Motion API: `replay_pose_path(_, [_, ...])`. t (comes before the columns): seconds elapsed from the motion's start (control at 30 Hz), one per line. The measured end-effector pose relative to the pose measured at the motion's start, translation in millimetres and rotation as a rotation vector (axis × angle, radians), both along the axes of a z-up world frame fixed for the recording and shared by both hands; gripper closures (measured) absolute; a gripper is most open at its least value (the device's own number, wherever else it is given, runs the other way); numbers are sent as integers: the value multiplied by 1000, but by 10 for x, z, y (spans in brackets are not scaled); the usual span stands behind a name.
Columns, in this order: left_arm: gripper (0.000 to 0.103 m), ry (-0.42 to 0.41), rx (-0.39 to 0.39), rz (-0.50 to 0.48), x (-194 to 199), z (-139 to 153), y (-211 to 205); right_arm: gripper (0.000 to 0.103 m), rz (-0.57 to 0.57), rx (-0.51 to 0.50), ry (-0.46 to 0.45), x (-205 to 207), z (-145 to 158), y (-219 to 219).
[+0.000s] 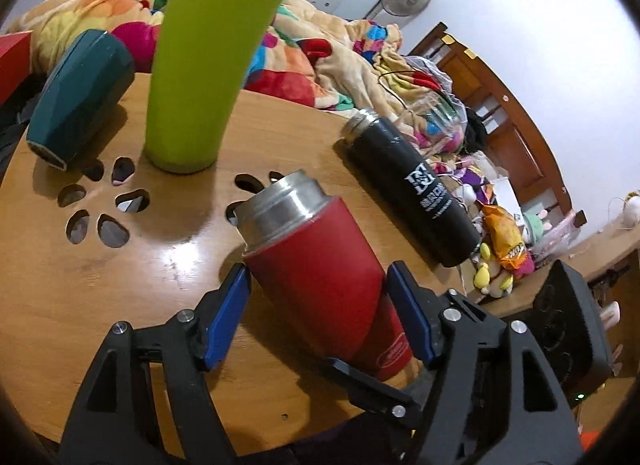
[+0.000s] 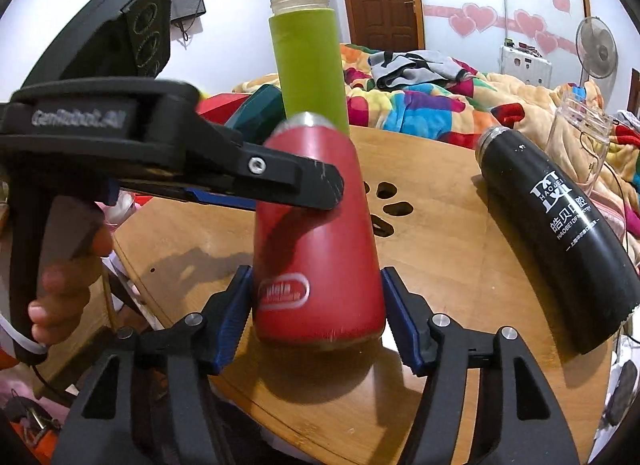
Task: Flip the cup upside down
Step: 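Tilt the red cup sideways with the left gripper while the right gripper grasps its base, then rotate the red cup upside down with the right gripper and set it on the table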
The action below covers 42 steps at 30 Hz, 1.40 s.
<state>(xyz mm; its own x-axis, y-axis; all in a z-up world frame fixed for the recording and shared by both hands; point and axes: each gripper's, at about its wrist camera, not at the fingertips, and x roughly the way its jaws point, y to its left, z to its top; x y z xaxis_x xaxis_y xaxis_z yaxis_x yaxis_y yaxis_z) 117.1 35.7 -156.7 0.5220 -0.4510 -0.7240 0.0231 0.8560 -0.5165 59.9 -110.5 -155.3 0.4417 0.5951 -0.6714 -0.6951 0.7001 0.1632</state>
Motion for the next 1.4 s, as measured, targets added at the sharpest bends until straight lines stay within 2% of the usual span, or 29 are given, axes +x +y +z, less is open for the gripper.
replay_pose_path(0.07, [34,2,16,9,-3,-27,13,44,-2,-1,1,-1,-7,8])
replay_pose_path(0.3, [35,-73,185,-15,-122,100,-157,44,-7,1,12,-8,-12,12])
replay_pose_path(0.4, [49,-118,224,-46,-167,195,-258,44,-16,7,18,-14,-16,3])
replay_pose_path(0.47, [63,-135,230,-63,-185,225,-317,44,-22,14,21,-26,-16,-5])
replay_pose_path(0.53, [72,-144,240,-81,-183,236,-368,44,-20,20,51,-27,-42,-17])
replay_pose_path(0.63, [79,-154,267,-83,-191,237,-394,44,-21,11,83,-45,-106,-16])
replay_pose_path(0.73, [84,-151,264,-92,-209,236,-387,45,-35,17,77,-109,-113,-62])
replay_pose_path(0.83, [84,-155,264,-97,-248,251,-381,45,-45,12,65,-162,-79,-78])
replay_pose_path(1.2, [84,-205,198,-76,-349,529,-242,45,-57,24,-74,-316,404,-137])
replay_pose_path(1.4, [87,-208,162,-64,-361,577,-142,45,-48,35,-123,-316,595,-108])
